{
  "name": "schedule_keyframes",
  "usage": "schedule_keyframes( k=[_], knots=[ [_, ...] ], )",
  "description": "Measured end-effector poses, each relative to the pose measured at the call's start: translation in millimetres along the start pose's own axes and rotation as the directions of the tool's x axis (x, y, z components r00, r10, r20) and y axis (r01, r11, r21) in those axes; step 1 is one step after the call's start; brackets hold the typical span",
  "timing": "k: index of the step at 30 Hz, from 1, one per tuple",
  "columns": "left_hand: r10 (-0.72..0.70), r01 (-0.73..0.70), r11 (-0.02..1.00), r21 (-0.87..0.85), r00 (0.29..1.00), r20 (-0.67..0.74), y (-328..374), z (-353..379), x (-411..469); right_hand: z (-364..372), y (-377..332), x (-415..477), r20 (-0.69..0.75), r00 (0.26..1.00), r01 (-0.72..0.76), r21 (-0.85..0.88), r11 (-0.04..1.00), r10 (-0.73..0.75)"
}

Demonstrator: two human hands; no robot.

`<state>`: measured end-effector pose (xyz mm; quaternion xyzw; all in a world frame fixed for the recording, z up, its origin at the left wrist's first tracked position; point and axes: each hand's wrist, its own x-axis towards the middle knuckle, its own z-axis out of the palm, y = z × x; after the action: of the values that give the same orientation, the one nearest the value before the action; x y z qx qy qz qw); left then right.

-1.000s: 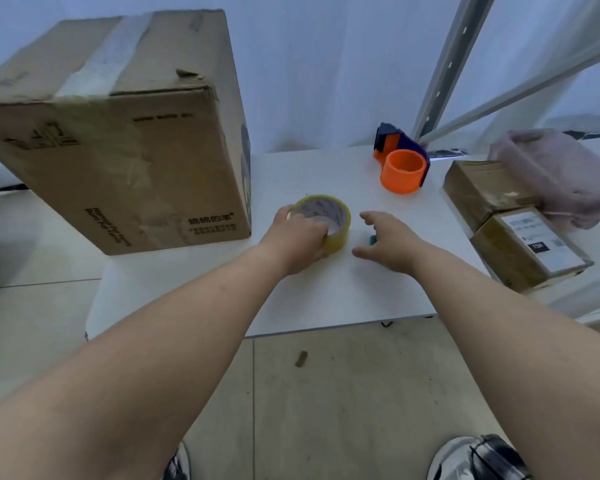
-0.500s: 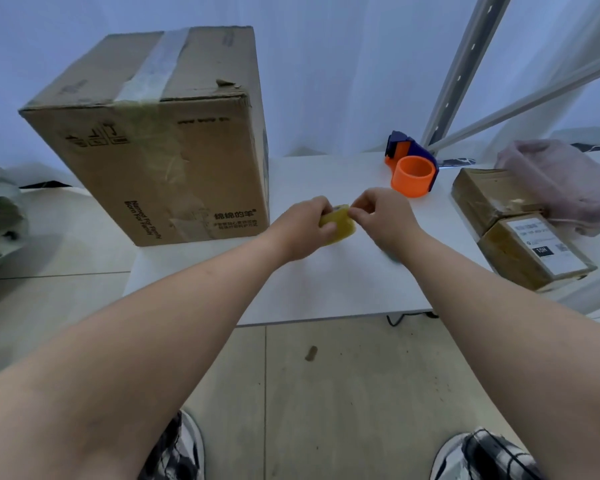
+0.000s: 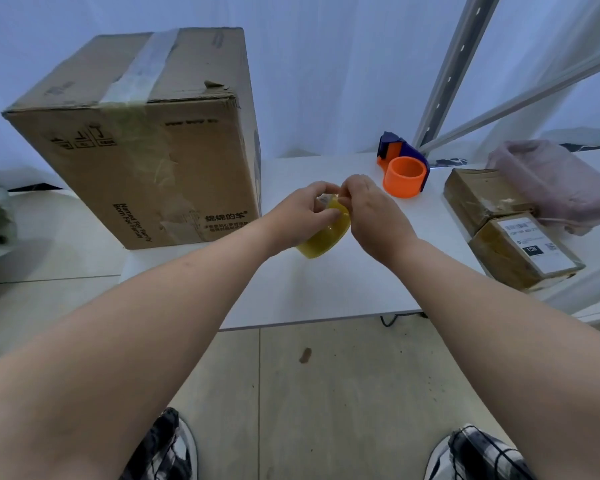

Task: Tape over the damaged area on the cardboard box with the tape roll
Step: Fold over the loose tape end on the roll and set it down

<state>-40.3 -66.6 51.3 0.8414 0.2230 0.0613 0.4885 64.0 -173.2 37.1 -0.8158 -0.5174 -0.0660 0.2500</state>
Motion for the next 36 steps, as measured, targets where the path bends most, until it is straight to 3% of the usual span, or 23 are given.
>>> schedule_keyframes(
  k=[8,12,17,22,26,32,36],
  knots=[
    [0.018,-0.014,0.989,0.149,0.999,-0.027,-5,-6,1,-7,1,0,0.061,0.998,0.016,-0.070,0.997,-0.012],
    [0.046,-0.024,0.980,0.198,0.993,-0.109,-4,-2,6,-11,0,5,0.019,1.000,-0.010,-0.022,1.000,0.010],
    [0.043,-0.010,0.959,0.282,0.993,-0.113,-7,-1,8,-8,-2,5,0.006,1.000,-0.009,-0.017,1.000,0.009],
    [0.017,0.044,0.947,0.317,0.982,-0.189,-12,-7,9,-6,-9,6,0.070,0.998,-0.009,0.060,0.998,0.005],
    [0.022,0.012,0.969,0.248,0.991,-0.134,-14,-14,3,-4,-10,8,0.063,0.993,-0.112,0.218,0.970,0.100],
    [0.011,-0.003,0.998,0.061,0.991,-0.131,-1,-7,-1,-1,6,11,0.087,0.947,-0.314,0.453,0.835,0.309],
    [0.011,-0.013,0.998,-0.060,0.999,-0.037,3,-10,-5,-2,11,13,-0.016,0.935,-0.308,0.455,0.836,0.353]
  ],
)
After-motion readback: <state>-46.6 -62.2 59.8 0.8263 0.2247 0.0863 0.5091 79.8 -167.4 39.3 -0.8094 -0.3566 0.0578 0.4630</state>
